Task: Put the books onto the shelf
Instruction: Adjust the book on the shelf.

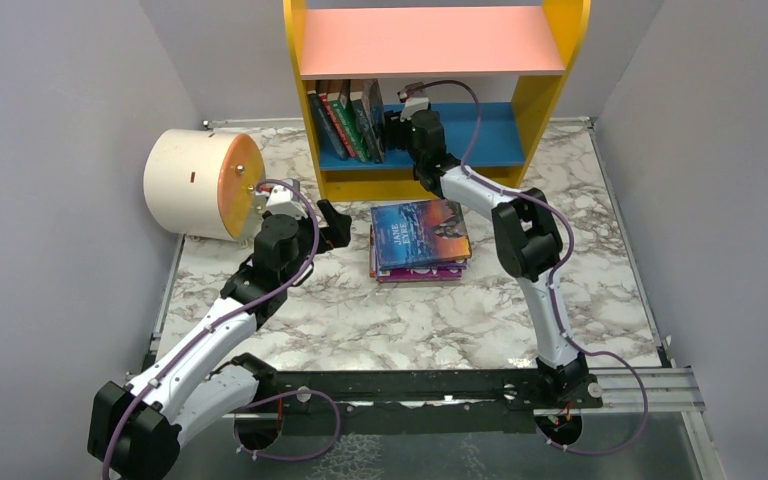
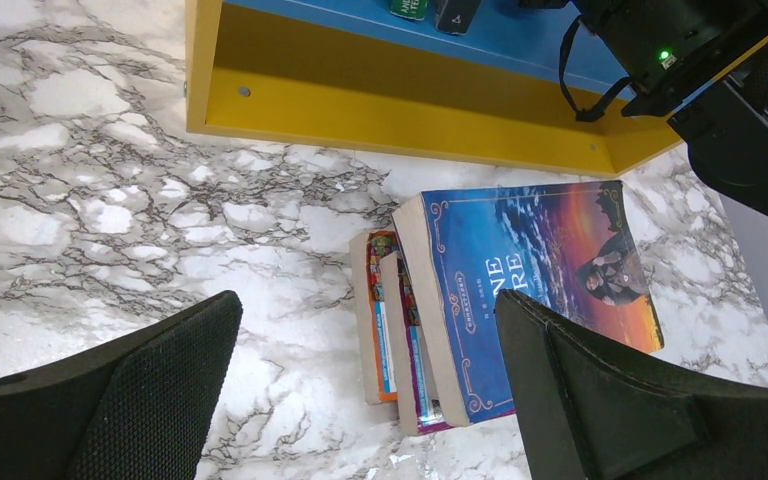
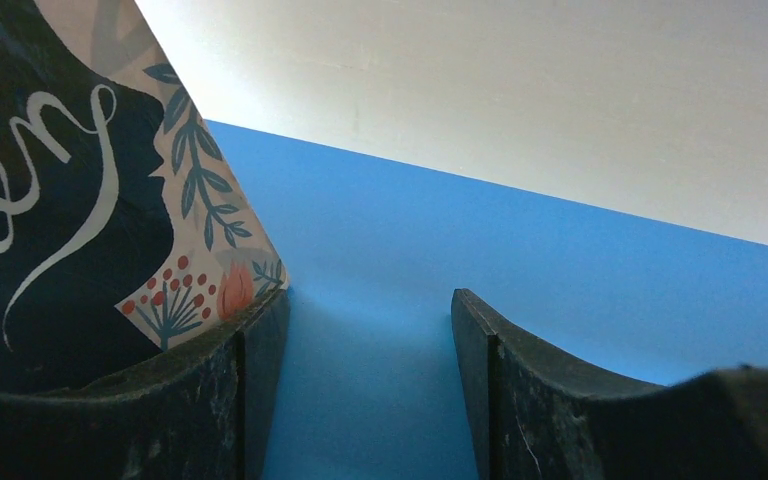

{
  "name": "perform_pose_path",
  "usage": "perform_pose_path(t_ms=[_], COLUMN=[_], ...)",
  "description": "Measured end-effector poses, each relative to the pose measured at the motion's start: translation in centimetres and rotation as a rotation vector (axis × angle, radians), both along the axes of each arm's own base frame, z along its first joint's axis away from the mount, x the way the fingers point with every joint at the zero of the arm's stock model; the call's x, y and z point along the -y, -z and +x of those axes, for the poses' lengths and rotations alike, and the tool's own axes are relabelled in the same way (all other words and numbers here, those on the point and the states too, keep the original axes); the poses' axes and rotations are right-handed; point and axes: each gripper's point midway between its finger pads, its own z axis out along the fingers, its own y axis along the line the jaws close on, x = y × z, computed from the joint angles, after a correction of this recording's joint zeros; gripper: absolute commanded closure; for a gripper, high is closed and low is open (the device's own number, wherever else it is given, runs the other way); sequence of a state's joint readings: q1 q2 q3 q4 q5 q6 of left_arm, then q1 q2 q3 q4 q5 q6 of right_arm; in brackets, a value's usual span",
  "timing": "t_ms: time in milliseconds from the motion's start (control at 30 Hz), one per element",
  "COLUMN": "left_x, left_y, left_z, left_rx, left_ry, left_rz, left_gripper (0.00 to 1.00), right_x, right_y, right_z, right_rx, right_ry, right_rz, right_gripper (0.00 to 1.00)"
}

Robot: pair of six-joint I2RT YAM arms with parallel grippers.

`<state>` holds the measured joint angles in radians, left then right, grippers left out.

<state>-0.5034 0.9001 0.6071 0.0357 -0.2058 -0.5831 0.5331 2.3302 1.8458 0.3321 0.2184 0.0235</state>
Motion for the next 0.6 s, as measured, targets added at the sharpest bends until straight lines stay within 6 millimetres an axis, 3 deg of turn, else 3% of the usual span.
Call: perform_pose_path(t_ms=[200,600], left_x=[0.0,0.3], left_y=[0.0,0.8], left_z=[0.0,-0.2], left_rx=[0.0,-0.019], left_ry=[0.0,0.018], left_rz=[0.0,-0.002], left_gripper=[0.06,0.06], right_x=[0.4,3.4], right_y=[0.3,0.1], right_z=[-0.2,-2.7], right_rx=[0.002,-0.02], right_ry=[0.021,0.103], right_rz=[0.016,0.013], right_gripper=[0.4,0.4])
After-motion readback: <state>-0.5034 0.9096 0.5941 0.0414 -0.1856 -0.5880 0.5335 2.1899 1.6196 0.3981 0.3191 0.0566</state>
